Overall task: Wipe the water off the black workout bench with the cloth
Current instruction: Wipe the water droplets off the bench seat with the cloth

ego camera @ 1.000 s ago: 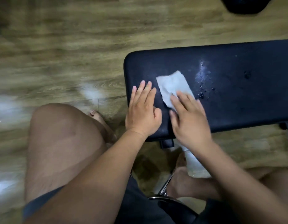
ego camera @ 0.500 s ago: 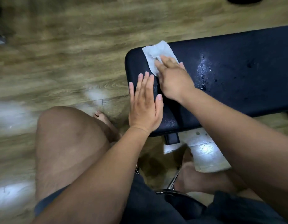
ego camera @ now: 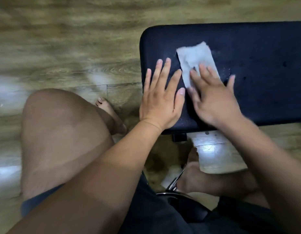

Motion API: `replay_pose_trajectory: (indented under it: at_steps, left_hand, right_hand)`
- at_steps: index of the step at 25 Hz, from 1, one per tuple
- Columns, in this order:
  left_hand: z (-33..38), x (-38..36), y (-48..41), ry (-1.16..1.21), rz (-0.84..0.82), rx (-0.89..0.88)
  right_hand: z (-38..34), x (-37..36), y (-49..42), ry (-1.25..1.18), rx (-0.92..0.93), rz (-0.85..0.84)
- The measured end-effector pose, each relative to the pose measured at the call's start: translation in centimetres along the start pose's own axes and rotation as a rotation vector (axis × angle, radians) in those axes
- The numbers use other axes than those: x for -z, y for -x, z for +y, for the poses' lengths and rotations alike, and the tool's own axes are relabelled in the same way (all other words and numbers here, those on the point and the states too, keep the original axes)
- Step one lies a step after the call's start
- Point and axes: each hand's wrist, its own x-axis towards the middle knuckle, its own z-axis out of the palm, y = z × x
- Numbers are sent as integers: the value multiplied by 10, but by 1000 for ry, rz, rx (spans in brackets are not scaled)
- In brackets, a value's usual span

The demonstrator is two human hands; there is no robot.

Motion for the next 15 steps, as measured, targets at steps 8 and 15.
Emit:
replay_pose_trajectory:
  at_steps: [8,15]
  left_hand:
    - [2,0,-1,-50,-34,39]
    - [2,-2,-3,-39,-36,35]
  right_hand:
    - [-5,3,28,-98,-100,-6]
    - [19,2,35,85,-141,-63]
